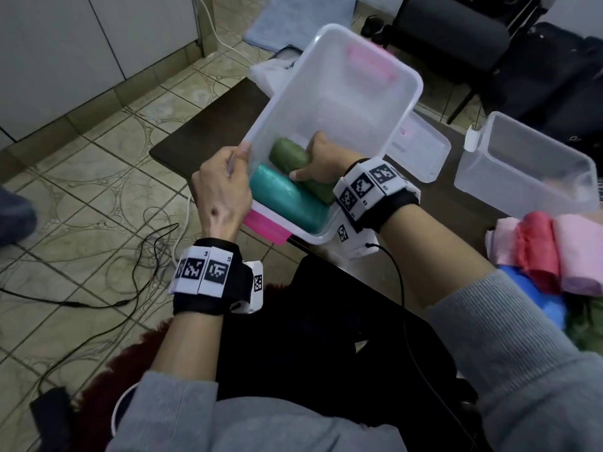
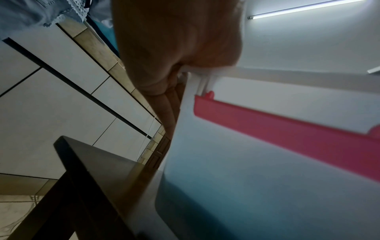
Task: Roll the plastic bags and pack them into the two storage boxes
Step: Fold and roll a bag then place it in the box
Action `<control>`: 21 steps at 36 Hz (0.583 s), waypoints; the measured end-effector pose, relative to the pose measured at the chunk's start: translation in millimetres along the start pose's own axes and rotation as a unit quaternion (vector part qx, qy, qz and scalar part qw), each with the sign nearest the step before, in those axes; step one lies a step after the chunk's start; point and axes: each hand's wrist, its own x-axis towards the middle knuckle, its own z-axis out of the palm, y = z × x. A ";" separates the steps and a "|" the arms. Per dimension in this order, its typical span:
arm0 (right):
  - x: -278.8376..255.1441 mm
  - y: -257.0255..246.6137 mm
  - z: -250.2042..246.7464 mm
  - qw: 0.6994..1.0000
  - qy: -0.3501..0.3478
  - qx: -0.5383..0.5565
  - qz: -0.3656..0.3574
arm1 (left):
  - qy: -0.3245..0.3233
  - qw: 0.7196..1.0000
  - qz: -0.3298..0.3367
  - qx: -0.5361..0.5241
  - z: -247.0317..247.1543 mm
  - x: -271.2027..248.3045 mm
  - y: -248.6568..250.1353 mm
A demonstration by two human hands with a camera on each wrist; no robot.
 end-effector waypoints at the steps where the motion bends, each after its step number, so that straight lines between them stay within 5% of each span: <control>1: -0.1 0.8 0.1 1.000 -0.014 -0.010 -0.004 | 0.002 1.000 0.006 0.002 0.4 -0.1 0.9; 21: -9.4 1.4 -8.7 0.997 -0.063 -0.033 -0.016 | -0.009 1.000 0.015 -0.001 3.0 1.2 1.9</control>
